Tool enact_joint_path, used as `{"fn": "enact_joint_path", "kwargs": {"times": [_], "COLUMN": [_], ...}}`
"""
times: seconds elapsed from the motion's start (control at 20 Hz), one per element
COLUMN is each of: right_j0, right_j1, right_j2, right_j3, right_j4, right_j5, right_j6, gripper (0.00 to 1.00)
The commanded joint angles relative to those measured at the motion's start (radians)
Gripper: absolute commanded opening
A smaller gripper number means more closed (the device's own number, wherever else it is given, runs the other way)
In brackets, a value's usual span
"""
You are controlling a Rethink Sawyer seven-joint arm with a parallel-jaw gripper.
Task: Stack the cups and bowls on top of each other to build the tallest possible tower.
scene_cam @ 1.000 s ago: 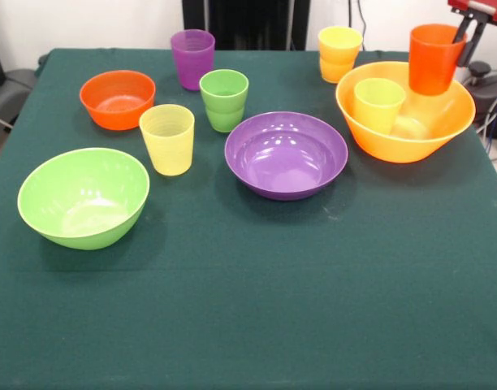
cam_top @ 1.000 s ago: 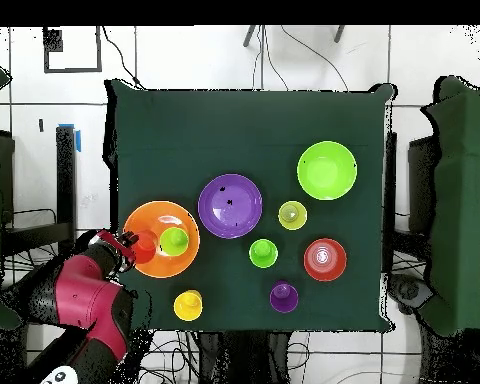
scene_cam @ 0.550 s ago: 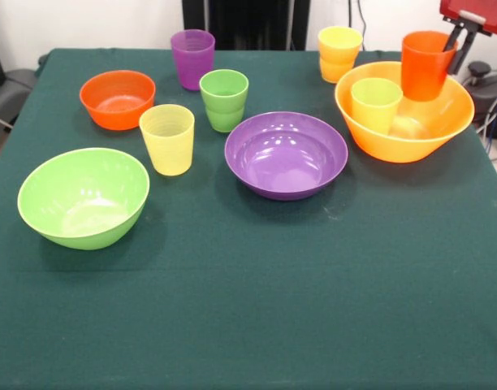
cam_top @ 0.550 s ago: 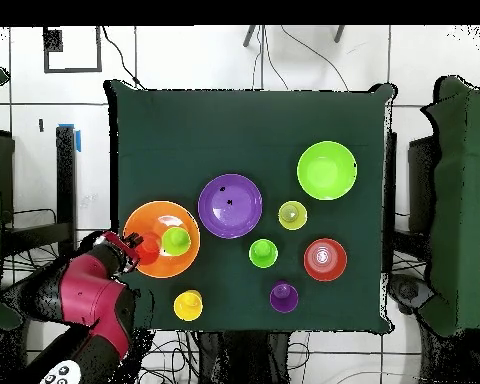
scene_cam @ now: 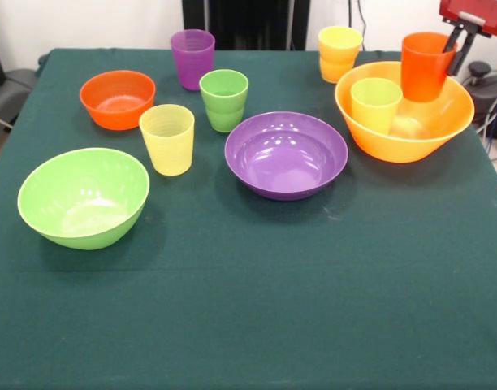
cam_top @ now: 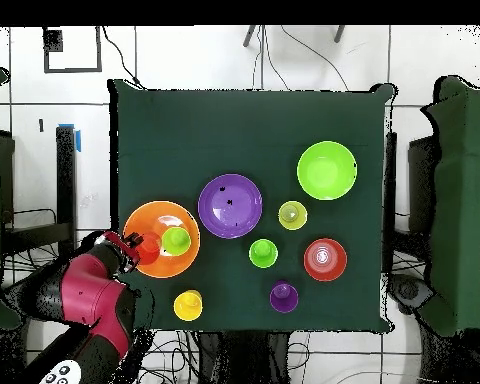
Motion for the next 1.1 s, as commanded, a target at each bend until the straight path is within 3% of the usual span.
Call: {"fn": "enact_joint_path", "kwargs": {"times": [0.05, 1.1], "right_j0": [0.013, 0.012], "right_j1": [0.033, 0.090], "right_j2": [0.116, 0.153], "right_j3": [-0.043, -0.042], "right_j4": [0.028, 0.055], "right_j5": [-0.017, -0.083], "right_j6": [0.225, 0.239], "gripper": [0.00, 0.00]}}
